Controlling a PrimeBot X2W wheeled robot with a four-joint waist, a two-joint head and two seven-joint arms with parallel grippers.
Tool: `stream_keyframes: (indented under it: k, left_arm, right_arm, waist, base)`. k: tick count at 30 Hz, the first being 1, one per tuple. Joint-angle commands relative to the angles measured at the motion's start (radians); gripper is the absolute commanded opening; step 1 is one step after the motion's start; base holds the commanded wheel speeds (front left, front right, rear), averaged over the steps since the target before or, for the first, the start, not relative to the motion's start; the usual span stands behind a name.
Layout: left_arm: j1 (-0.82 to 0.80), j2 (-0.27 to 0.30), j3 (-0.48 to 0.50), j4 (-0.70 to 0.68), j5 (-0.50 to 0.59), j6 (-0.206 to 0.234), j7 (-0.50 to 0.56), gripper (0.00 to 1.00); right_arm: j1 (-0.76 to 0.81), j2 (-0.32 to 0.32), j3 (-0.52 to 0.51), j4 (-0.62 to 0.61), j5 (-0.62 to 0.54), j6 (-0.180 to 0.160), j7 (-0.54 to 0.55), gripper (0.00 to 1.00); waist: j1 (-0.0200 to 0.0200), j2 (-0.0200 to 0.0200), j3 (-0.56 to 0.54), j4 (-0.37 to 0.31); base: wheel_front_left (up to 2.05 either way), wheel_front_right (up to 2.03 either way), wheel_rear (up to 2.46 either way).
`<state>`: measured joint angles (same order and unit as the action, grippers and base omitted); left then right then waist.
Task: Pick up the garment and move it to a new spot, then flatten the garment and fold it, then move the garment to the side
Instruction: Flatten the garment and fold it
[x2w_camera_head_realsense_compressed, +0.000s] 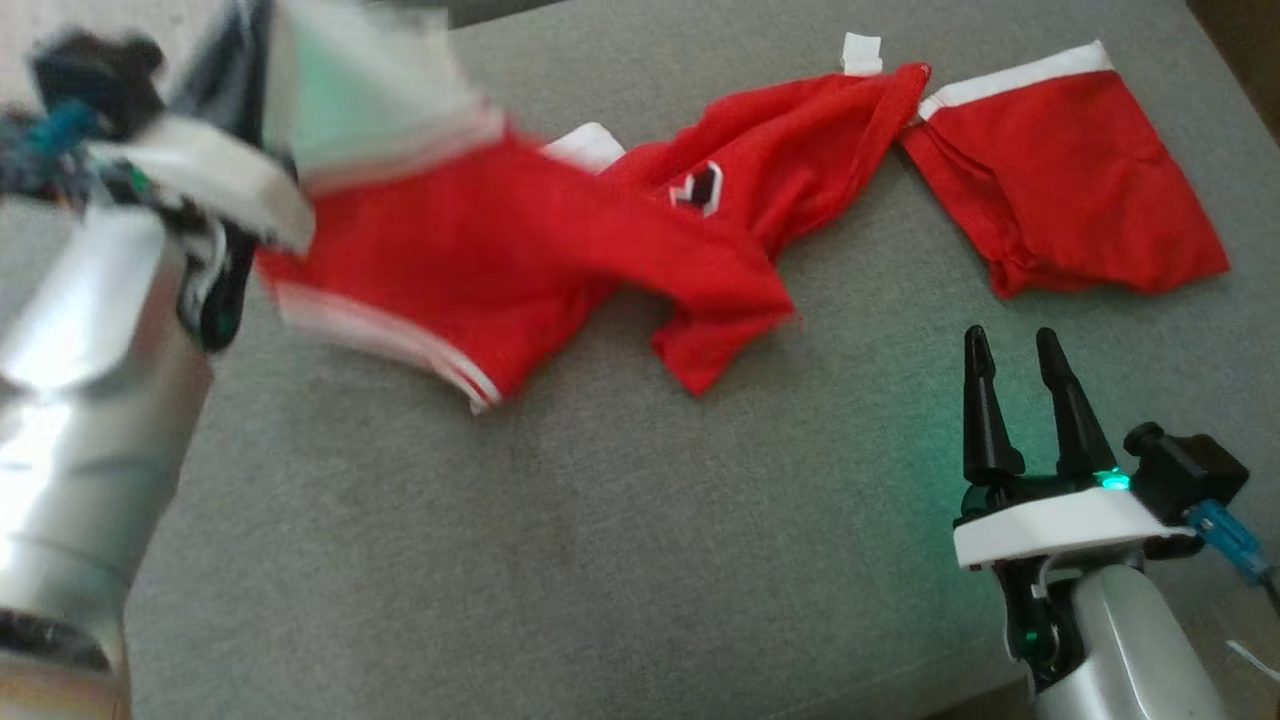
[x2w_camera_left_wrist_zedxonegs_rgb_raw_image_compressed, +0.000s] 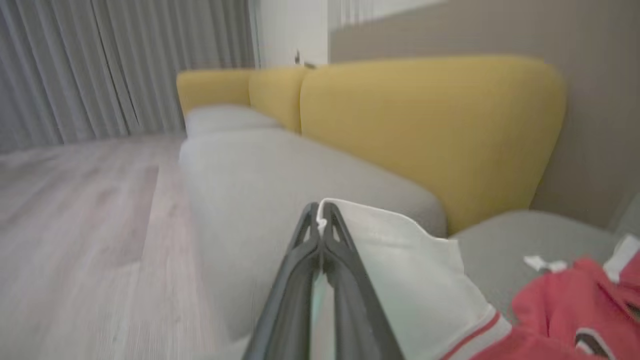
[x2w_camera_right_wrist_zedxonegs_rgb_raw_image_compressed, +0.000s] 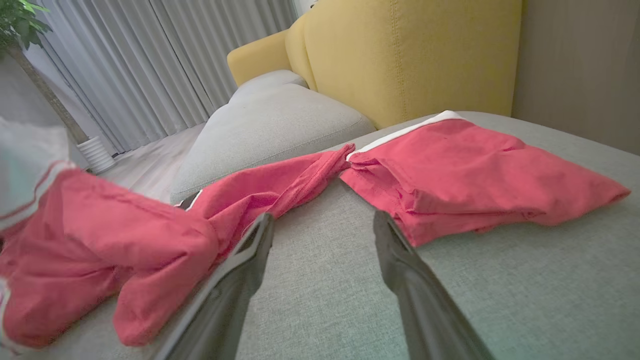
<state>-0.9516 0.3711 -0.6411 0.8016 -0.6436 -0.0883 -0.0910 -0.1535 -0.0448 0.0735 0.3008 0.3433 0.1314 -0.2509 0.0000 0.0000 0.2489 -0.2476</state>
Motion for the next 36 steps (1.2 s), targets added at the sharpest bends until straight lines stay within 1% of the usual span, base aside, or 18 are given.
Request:
stream_keyframes:
  k: [1, 4, 6, 7, 10, 13, 14, 17, 19, 21, 24, 27, 29, 31, 32, 33, 34, 36]
  left_arm:
    - [-0.084, 0.018, 0.054, -0.029, 0.011, -0.001, -0.103, 0.00]
    - [-0.119, 0.009, 0.068, -0.064, 0.042, -0.006, -0.161, 0.00]
    - [-0.129, 0.013, 0.081, -0.118, 0.075, -0.008, -0.169, 0.00]
    - [-0.129, 0.013, 0.081, -0.118, 0.075, -0.008, -0.169, 0.00]
    - [-0.103, 0.042, 0.101, -0.254, 0.169, -0.002, -0.170, 0.00]
    - [-0.017, 0.086, 0.090, -0.383, 0.245, -0.014, -0.170, 0.00]
    - [0.059, 0.124, 0.064, -0.463, 0.273, -0.026, -0.170, 0.00]
    - [0.174, 0.198, 0.001, -0.553, 0.300, -0.036, -0.171, 0.00]
    - [0.242, 0.249, -0.060, -0.607, 0.310, -0.040, -0.171, 0.00]
    - [0.297, 0.306, -0.143, -0.662, 0.319, -0.041, -0.171, 0.00]
    - [0.340, 0.390, -0.269, -0.739, 0.320, -0.042, -0.169, 0.00]
    - [0.347, 0.473, -0.396, -0.779, 0.332, -0.042, -0.155, 0.00]
    - [0.345, 0.512, -0.468, -0.789, 0.326, -0.042, -0.140, 0.00]
    - [0.342, 0.534, -0.530, -0.790, 0.313, -0.042, -0.120, 0.00]
    - [0.346, 0.537, -0.555, -0.785, 0.291, -0.042, -0.103, 0.17]
    - [0.349, 0.538, -0.572, -0.776, 0.270, -0.042, -0.082, 0.65]
    - [0.349, 0.536, -0.587, -0.768, 0.261, -0.042, -0.063, 1.00]
    - [0.352, 0.524, -0.599, -0.750, 0.239, -0.042, -0.040, 1.00]
  right_arm:
    - [-0.021, -0.005, 0.019, -0.022, -0.001, -0.001, -0.011, 1.00]
    - [-0.017, -0.005, 0.016, -0.018, -0.004, -0.001, -0.011, 1.00]
    - [-0.014, -0.005, 0.014, -0.017, -0.005, -0.001, -0.011, 1.00]
    - [-0.014, -0.005, 0.014, -0.017, -0.005, -0.001, -0.011, 1.00]
    - [-0.009, -0.005, 0.014, -0.015, -0.007, -0.001, -0.011, 1.00]
    - [-0.001, -0.005, 0.014, -0.010, -0.007, -0.001, -0.011, 1.00]
    - [0.008, -0.005, 0.006, -0.007, -0.008, -0.001, -0.011, 1.00]
    - [0.024, -0.005, -0.004, -0.001, -0.010, -0.001, -0.011, 1.00]
    - [0.034, -0.005, -0.008, 0.006, -0.012, -0.001, -0.011, 1.00]
    - [0.039, -0.005, -0.010, 0.012, -0.015, -0.001, -0.011, 1.00]
    - [0.044, -0.005, -0.017, 0.020, -0.020, -0.001, -0.011, 1.00]
    - [0.046, -0.005, -0.017, 0.029, -0.023, -0.001, -0.011, 1.00]
    - [0.046, -0.005, -0.013, 0.033, -0.023, -0.001, -0.011, 1.00]
    - [0.047, -0.005, -0.011, 0.037, -0.021, -0.001, -0.011, 1.00]
    - [0.048, -0.005, -0.010, 0.038, -0.021, -0.001, -0.011, 1.00]
    - [0.049, -0.005, -0.009, 0.040, -0.020, -0.001, -0.011, 1.00]
    - [0.050, -0.005, -0.007, 0.041, -0.018, -0.001, -0.011, 1.00]
    - [0.052, -0.005, -0.002, 0.042, -0.016, -0.001, -0.011, 1.00]
  waist:
    - [0.0000, 0.0000, -0.018, 0.019]
    - [0.0000, 0.0000, -0.036, 0.043]
    - [0.0000, 0.0000, -0.045, 0.062]
    - [0.0000, 0.0000, -0.045, 0.062]
    - [0.0000, 0.0000, -0.058, 0.094]
    - [0.0000, 0.0000, -0.077, 0.125]
    - [0.0000, 0.0000, -0.090, 0.148]
    - [0.0000, 0.0000, -0.108, 0.186]
    - [0.0000, 0.0000, -0.120, 0.211]
    - [0.0000, 0.0000, -0.131, 0.230]
    - [0.0000, 0.0000, -0.145, 0.256]
    - [0.0000, 0.0000, -0.158, 0.274]
    - [0.0000, 0.0000, -0.167, 0.282]
    - [0.0000, 0.0000, -0.175, 0.287]
    - [0.0000, 0.0000, -0.178, 0.288]
    - [0.0000, 0.0000, -0.181, 0.289]
    - [0.0000, 0.0000, -0.184, 0.289]
    - [0.0000, 0.0000, -0.188, 0.290]
  base:
    - [0.00, 0.00, 0.00]
    - [0.00, 0.00, 0.00]
    - [0.00, 0.00, 0.00]
    - [0.00, 0.00, 0.00]
    - [0.00, 0.00, 0.00]
    - [0.00, 0.00, 0.00]
    - [0.00, 0.00, 0.00]
    - [0.00, 0.00, 0.00]
    - [0.00, 0.00, 0.00]
    - [0.00, 0.00, 0.00]
    - [0.00, 0.00, 0.00]
    - [0.00, 0.00, 0.00]
    - [0.00, 0.00, 0.00]
    - [0.00, 0.00, 0.00]
    - [0.00, 0.00, 0.00]
    - [0.00, 0.00, 0.00]
    - [0.00, 0.00, 0.00]
    - [0.00, 0.00, 0.00]
